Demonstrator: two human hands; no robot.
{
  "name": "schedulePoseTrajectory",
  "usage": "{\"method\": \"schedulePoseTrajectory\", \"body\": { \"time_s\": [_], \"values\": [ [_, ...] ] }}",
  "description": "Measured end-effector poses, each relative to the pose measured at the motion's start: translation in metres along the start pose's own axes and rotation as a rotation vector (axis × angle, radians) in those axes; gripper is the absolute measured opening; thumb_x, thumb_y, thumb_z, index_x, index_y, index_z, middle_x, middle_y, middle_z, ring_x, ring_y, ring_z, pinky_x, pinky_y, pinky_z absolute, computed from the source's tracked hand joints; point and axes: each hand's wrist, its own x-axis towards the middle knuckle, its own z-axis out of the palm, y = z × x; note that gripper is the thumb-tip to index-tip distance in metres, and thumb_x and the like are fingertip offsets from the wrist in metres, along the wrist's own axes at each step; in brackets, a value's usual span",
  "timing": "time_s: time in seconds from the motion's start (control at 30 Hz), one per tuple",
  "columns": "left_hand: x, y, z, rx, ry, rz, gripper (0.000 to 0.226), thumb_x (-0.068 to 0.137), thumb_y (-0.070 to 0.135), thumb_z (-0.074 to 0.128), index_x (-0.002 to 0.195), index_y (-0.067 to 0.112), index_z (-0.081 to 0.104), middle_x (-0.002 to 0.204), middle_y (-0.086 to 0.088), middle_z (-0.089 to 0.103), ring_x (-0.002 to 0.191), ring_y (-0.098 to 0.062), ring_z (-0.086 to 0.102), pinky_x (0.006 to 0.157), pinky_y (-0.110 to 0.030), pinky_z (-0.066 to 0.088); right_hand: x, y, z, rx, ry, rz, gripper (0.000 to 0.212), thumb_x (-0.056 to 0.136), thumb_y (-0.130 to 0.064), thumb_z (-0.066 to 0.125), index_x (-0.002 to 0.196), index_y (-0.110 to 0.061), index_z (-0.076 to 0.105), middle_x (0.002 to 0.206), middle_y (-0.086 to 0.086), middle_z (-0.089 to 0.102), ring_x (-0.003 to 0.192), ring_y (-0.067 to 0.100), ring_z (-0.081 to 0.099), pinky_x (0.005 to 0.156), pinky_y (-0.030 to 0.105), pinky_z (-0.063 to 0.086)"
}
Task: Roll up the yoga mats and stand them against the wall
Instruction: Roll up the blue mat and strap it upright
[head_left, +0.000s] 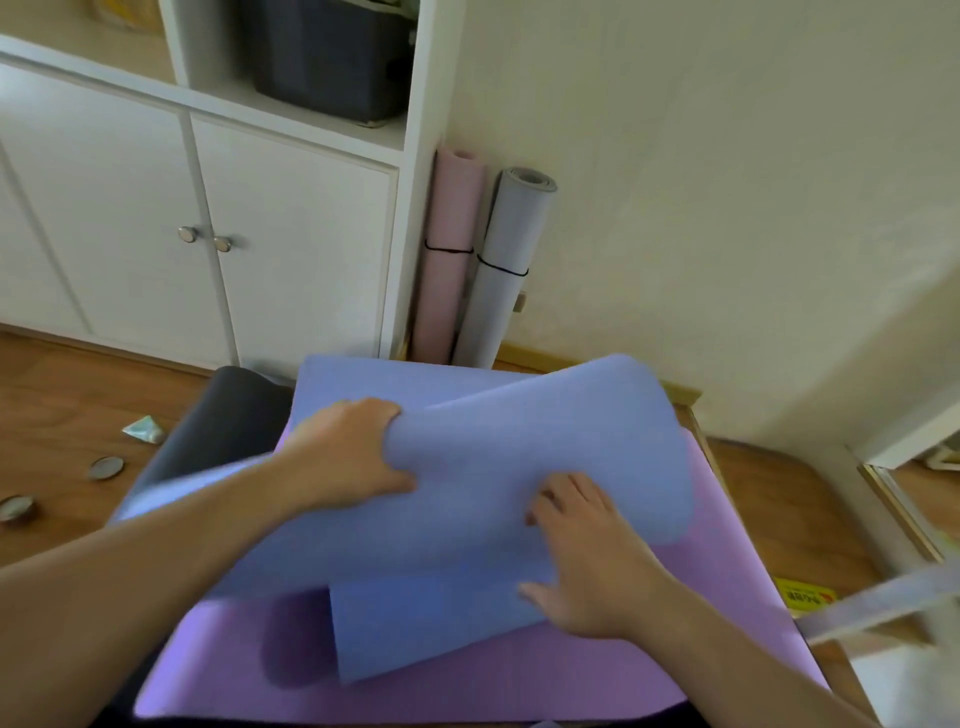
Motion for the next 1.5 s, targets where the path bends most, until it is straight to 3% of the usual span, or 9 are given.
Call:
{"method": "schedulePoseTrajectory", "body": {
  "time_s": [0.13, 0.27, 0.37, 0.47, 0.63, 0.87, 1.23, 1.37, 1.5],
  "values": [
    [-0.008, 0.012, 0.016, 0.430, 0.446, 0.561, 0.034, 0.067, 0.021, 0.087, 0.089, 0.028, 0.062, 0.077, 0.005, 0.062, 0.065, -0.028, 0.063, 0.057, -0.035, 0.046, 0.015, 0.006, -0.030, 0.153, 0.326, 0.085, 0.069, 0.073, -0.031, 0.083, 0.130, -0.014, 0.050, 0.129, 0.004, 0.047, 0.117, 0.029, 0.052, 0.096, 0.034, 0.045],
    [-0.019, 0.019, 0.037, 0.585, 0.477, 0.819, 0.049, 0.049, -0.004, 0.077, 0.086, 0.022, 0.058, 0.070, 0.002, 0.049, 0.055, -0.025, 0.047, 0.051, -0.035, 0.039, 0.043, 0.020, -0.051, -0.080, -0.145, 0.053, 0.080, 0.068, -0.049, 0.081, 0.139, -0.023, 0.055, 0.139, 0.000, 0.051, 0.135, 0.026, 0.046, 0.110, 0.040, 0.043],
    [-0.023, 0.019, 0.033, 0.509, 0.319, 0.706, 0.042, 0.070, 0.033, 0.087, 0.102, 0.027, 0.060, 0.087, 0.006, 0.057, 0.072, -0.022, 0.060, 0.058, -0.035, 0.046, 0.036, 0.011, -0.029, -0.108, -0.137, 0.114, 0.021, 0.081, -0.035, 0.065, 0.096, -0.028, 0.051, 0.105, -0.004, 0.065, 0.102, 0.028, 0.065, 0.070, 0.039, 0.050],
    [-0.022, 0.018, 0.008, 0.172, -0.169, 0.236, 0.073, 0.079, 0.084, 0.061, 0.137, 0.043, 0.047, 0.129, 0.019, 0.050, 0.116, -0.010, 0.056, 0.097, -0.035, 0.051, 0.022, 0.000, -0.008, -0.035, 0.034, 0.021, 0.037, 0.066, -0.021, 0.073, 0.084, -0.027, 0.041, 0.078, -0.003, 0.058, 0.070, 0.029, 0.063, 0.049, 0.035, 0.042],
    [-0.014, 0.006, -0.004, -0.011, -0.548, 0.035, 0.092, 0.068, 0.095, 0.061, 0.138, 0.036, 0.051, 0.128, 0.017, 0.055, 0.111, -0.008, 0.058, 0.103, -0.033, 0.050, 0.022, -0.009, -0.002, -0.118, 0.280, -0.133, 0.036, 0.059, -0.003, 0.067, 0.090, -0.018, 0.056, 0.083, 0.001, 0.053, 0.075, 0.028, 0.051, 0.061, 0.040, 0.046],
    [-0.017, 0.017, 0.017, 0.362, -0.124, 0.239, 0.040, 0.094, 0.064, 0.063, 0.101, 0.029, 0.043, 0.105, 0.008, 0.062, 0.093, -0.016, 0.060, 0.086, -0.036, 0.052, 0.018, -0.001, -0.003, -0.016, -0.064, 0.092, 0.073, 0.078, -0.065, 0.069, 0.131, -0.020, 0.048, 0.125, 0.000, 0.049, 0.115, 0.025, 0.047, 0.104, 0.038, 0.044],
    [-0.010, 0.015, 0.012, 0.573, 0.154, 0.612, 0.051, 0.094, 0.071, 0.059, 0.109, 0.023, 0.050, 0.096, 0.003, 0.060, 0.081, -0.020, 0.058, 0.073, -0.034, 0.047, 0.028, 0.036, -0.030, 0.316, -0.284, 0.206, 0.059, 0.077, -0.077, 0.076, 0.099, -0.028, 0.051, 0.104, -0.012, 0.049, 0.101, 0.013, 0.048, 0.085, 0.035, 0.044],
    [-0.018, 0.011, -0.005, 0.601, 0.044, 0.458, 0.061, 0.096, 0.085, 0.019, 0.110, 0.029, 0.038, 0.098, 0.007, 0.049, 0.083, -0.016, 0.048, 0.083, -0.033, 0.044, 0.031, 0.023, -0.040, 0.088, -0.164, 0.199, 0.071, 0.078, -0.087, 0.063, 0.112, -0.029, 0.040, 0.110, -0.007, 0.054, 0.098, 0.020, 0.054, 0.082, 0.041, 0.050],
    [-0.020, 0.018, 0.009, 0.612, 0.032, 0.279, 0.050, 0.100, 0.076, 0.029, 0.105, 0.026, 0.034, 0.099, 0.005, 0.054, 0.082, -0.016, 0.050, 0.074, -0.030, 0.038, 0.038, 0.007, -0.026, -0.130, -0.035, 0.232, 0.074, 0.082, -0.083, 0.063, 0.112, -0.017, 0.046, 0.112, 0.005, 0.053, 0.103, 0.029, 0.055, 0.082, 0.039, 0.039]
  ]
}}
